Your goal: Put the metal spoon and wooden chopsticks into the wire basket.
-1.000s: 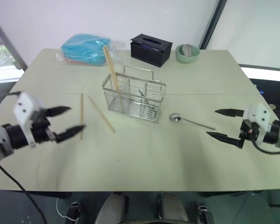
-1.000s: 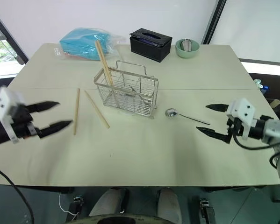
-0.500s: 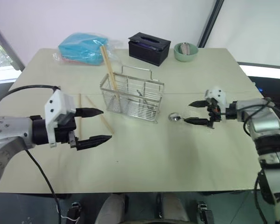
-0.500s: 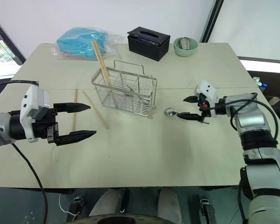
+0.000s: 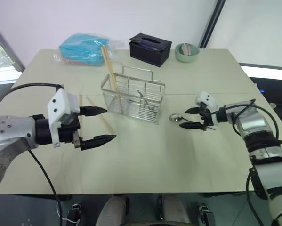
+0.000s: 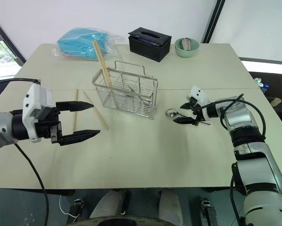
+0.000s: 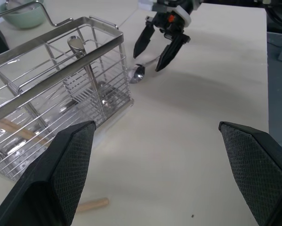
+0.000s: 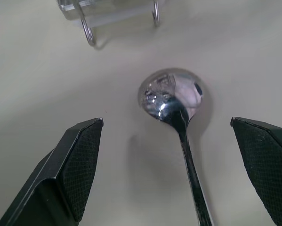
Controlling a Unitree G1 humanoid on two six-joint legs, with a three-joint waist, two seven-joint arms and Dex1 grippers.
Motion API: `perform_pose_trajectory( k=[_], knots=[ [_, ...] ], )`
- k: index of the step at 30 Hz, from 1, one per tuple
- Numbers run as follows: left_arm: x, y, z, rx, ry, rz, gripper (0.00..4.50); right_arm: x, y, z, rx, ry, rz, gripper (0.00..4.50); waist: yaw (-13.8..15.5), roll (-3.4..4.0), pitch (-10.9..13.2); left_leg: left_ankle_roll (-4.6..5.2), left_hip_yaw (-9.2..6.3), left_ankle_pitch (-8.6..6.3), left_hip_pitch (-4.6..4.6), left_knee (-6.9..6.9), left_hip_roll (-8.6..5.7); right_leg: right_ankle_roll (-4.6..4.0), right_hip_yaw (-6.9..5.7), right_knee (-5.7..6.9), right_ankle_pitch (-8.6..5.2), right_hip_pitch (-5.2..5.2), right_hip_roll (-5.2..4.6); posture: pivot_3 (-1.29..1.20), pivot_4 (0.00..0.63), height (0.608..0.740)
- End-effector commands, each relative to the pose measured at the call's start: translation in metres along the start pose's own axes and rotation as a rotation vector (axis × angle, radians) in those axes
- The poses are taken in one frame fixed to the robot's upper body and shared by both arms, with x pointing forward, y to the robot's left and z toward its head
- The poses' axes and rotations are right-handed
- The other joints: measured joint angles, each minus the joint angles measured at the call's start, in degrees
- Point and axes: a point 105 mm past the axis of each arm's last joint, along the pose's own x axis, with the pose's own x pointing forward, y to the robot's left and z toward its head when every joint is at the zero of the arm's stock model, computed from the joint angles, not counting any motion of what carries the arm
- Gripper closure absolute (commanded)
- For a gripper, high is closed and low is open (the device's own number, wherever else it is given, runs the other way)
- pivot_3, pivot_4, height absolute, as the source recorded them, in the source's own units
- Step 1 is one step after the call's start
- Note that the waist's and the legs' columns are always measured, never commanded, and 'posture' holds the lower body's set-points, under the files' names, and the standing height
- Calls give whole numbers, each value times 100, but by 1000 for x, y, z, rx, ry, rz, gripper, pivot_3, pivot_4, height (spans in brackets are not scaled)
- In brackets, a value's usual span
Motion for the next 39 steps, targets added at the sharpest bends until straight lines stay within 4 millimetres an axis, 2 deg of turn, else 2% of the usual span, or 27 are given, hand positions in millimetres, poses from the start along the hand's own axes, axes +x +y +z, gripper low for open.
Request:
perform_pose_trajectory(
  k=[1,3,9,15,18,20,23,27,29,33,36,39],
  knots=[
    [1,-4,10,47,-17,-7,0,-3,-8,2,7,-11,-53,529,-12,1,0,-1,0,1,0,0,0,0,0,0,1,0,0,0,150,655],
    [1,-3,12,51,-20,-6,0,-2,-9,3,27,-20,-59,1277,-15,0,0,-2,0,2,0,0,0,0,1,1,1,0,1,0,150,655],
    [2,0,16,64,-30,-7,0,-3,-10,3,49,-26,-69,4430,-78,-1,-1,-2,0,2,0,0,0,1,1,1,2,1,1,0,150,655],
    [1,7,20,70,-38,3,0,-4,-6,5,17,-52,-54,4475,-86,-8,-5,-3,-2,2,4,0,3,3,1,3,3,3,5,0,150,655],
    [0,11,21,73,-40,22,0,-12,4,17,-54,-122,-4,4475,-89,-8,-5,-3,-5,3,4,0,3,4,1,4,4,3,8,0,150,655],
    [-2,16,23,74,-52,47,0,-24,18,38,-125,-227,71,4475,-87,-1,-1,-3,-3,3,3,0,3,11,1,4,8,2,7,0,150,655],
    [-6,23,29,77,-72,82,0,-53,52,82,-207,-390,225,4475,-86,19,12,-3,-4,3,-1,0,3,24,2,2,15,1,7,0,150,655],
    [-10,31,32,85,-80,113,0,-83,86,124,-280,-515,336,4475,-83,8,6,-3,-7,2,2,-1,9,27,2,0,17,4,7,0,150,655],
    [-11,33,32,87,-80,123,0,-92,97,139,-286,-567,366,4475,-82,8,6,-2,-7,1,6,-1,11,25,1,-3,16,7,8,0,150,655],
    [-12,39,32,98,-89,146,0,-98,98,198,-222,-792,300,4475,-96,8,6,-2,-3,2,6,2,11,0,8,-3,15,1,2,0,150,655],
    [-11,41,34,102,-101,151,0,-90,93,220,-162,-866,244,4475,-74,4,4,-5,-8,4,5,0,16,-6,13,-1,20,-8,8,0,150,655],
    [-10,41,35,105,-106,154,0,-76,83,231,-101,-903,162,4475,-55,-8,-4,-6,-14,5,0,-1,15,6,13,2,30,-37,21,0,150,655]
  ],
)
